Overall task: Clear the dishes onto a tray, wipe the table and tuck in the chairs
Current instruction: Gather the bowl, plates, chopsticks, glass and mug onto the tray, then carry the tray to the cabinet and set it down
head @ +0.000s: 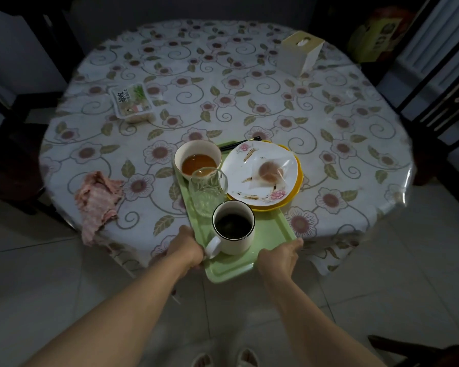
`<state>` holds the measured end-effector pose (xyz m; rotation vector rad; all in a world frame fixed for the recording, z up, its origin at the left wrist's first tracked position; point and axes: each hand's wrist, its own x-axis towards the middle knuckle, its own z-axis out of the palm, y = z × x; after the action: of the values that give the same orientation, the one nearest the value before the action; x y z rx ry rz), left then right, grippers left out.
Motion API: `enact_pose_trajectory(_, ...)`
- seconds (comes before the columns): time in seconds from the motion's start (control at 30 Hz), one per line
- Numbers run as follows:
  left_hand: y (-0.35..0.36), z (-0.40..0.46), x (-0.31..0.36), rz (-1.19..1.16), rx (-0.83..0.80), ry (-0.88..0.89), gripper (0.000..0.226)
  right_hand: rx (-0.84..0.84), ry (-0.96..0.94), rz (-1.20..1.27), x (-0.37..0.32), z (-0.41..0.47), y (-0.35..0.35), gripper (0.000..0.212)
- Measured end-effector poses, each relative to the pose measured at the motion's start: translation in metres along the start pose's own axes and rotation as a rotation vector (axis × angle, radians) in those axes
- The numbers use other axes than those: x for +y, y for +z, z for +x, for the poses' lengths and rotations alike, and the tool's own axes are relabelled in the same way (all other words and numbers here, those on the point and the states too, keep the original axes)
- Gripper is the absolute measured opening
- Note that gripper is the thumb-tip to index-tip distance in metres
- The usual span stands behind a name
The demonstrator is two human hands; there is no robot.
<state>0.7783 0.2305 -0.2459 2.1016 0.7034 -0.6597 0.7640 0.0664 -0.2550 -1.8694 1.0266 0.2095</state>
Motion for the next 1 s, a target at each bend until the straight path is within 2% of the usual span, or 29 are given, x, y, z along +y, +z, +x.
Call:
enact_pose_trajectory(0.4,0.060,-0.011,0.033,-0.110,-0.067,0.013,0.020,-0.028,-0.100,-0.168,-0.014,0.058,-0.050,0.086)
enact_pose_trajectory(0.5,0.074,-0.013,0.041,-0.194,-0.088,0.004,0.017,-0.038,-0.129,-0.226,-0.018,0.075,-0.060,0.084)
enact_pose_trajectory(0.67,0.088,-0.016,0.051,-0.194,-0.128,0.013,0.014,-0.044,-0.108,-0.265,-0.024,0.094,-0.066,0.072)
enact_pose_trajectory(0.87,0.082,-0.016,0.049,-0.070,-0.037,0.040,0.017,-0.037,-0.122,-0.284,-0.021,0.093,-0.071,0.060)
enact_pose_trajectory(1.0,0.068,-0.024,0.053,-0.020,0.046,0.010,0.026,-0.057,-0.101,-0.299,-0.022,0.084,-0.077,0.063)
